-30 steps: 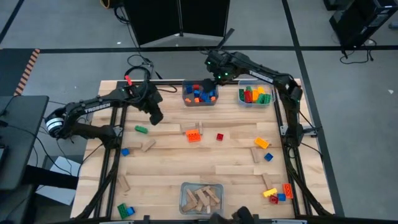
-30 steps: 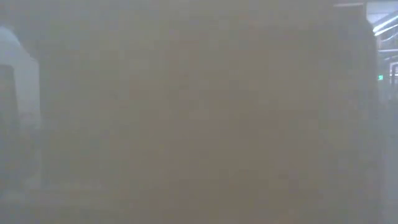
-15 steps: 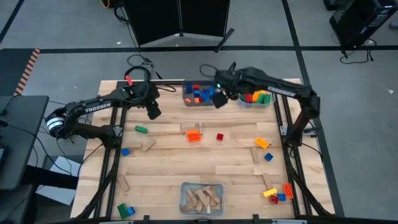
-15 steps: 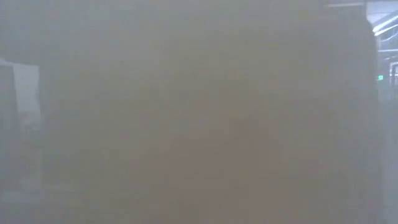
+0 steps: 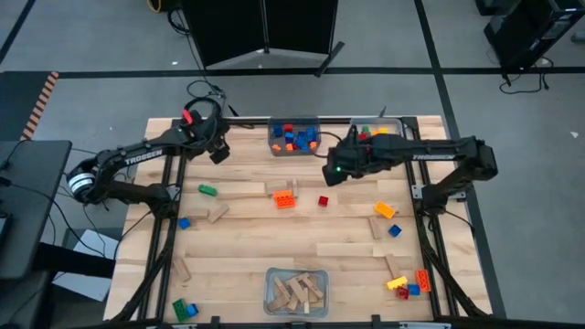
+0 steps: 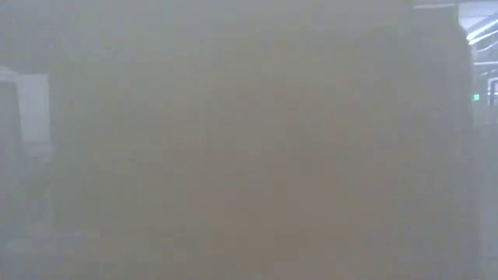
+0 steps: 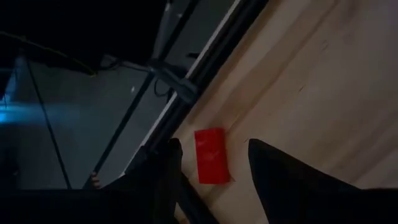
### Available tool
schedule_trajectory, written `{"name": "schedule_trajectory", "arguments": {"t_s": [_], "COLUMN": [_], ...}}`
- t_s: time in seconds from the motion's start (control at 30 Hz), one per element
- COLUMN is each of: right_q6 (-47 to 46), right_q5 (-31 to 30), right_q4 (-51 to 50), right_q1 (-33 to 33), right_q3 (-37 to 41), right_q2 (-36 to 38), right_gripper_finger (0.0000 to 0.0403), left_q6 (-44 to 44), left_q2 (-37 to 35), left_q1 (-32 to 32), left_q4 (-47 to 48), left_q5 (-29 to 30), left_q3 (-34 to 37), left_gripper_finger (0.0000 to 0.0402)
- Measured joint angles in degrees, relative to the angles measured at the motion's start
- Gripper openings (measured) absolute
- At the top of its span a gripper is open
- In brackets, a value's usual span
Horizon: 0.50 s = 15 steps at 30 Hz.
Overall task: Sort blocks by size
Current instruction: Put the large red game piece into the transparent bin
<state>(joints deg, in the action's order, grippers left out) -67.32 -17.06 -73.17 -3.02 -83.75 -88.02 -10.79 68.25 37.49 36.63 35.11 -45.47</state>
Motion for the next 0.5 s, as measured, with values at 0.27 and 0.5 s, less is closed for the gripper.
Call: {"name": "schedule_trajectory", "arguments": {"t_s": [0.27,0.5], "right_q6": [-0.6,-0.5], "right_q5": [0.1,0.1], "right_q4": [3.0,3.0], "right_q1": [3.0,5.0], "right_q3": [2.8,2.9], "right_q2": [0.9,0.9], "right_gripper_finger": [0.0234,0.0233], "left_q6": [8.0,10.6], "left_q2": [3.4,5.3], "left_q1": [3.6,3.8], "left_q4": [3.0,4.5], "left_q5": [-0.9,-1.1], "left_q3": [0.0,0.0], "left_gripper_finger": [0.0197,0.0204]}}
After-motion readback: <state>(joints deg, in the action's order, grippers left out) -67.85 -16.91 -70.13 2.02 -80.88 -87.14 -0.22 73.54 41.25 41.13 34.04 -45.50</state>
